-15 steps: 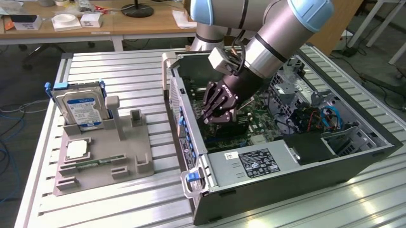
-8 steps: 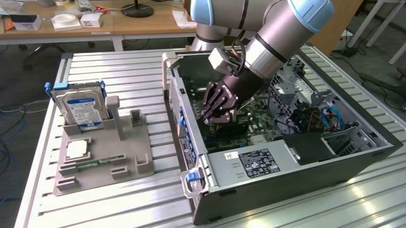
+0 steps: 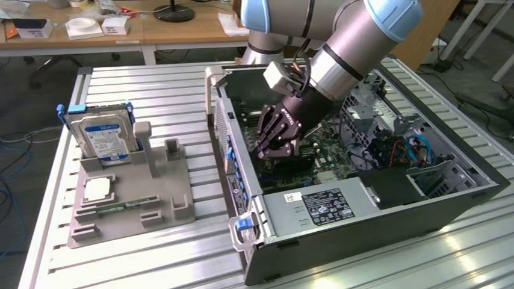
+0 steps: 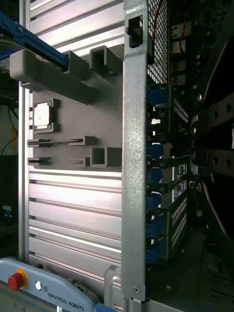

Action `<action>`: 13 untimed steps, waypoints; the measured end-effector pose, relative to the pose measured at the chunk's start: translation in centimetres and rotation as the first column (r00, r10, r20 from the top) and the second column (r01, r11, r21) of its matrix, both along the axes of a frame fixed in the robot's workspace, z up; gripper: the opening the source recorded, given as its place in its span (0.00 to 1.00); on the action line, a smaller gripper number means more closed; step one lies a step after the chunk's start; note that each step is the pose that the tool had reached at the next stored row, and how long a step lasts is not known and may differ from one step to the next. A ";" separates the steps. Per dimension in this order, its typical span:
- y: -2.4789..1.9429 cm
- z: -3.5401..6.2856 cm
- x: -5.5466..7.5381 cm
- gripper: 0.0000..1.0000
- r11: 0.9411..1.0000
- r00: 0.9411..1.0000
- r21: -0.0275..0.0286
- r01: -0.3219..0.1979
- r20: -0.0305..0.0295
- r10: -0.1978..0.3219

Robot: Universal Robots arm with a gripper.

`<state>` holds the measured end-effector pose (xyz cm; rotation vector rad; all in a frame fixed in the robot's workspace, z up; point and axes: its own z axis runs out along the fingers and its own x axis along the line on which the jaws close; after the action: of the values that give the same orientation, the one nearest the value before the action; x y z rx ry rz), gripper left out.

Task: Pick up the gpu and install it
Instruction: 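Press down on the gpu until it lock into place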

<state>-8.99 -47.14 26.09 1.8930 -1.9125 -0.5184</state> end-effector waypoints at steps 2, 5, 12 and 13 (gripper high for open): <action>0.00 0.00 0.0 0.10 1.000 1.000 0.000 0.000 0.000 0.000; 0.04 -0.03 0.0 0.10 1.000 1.000 0.000 0.000 0.000 0.000; 0.39 -0.03 0.0 0.10 1.000 1.000 0.000 0.000 0.000 0.000; 0.39 -0.06 0.0 0.10 1.000 1.000 0.000 0.000 0.000 0.000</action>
<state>-9.02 -46.75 26.04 1.8928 -1.9118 -0.5184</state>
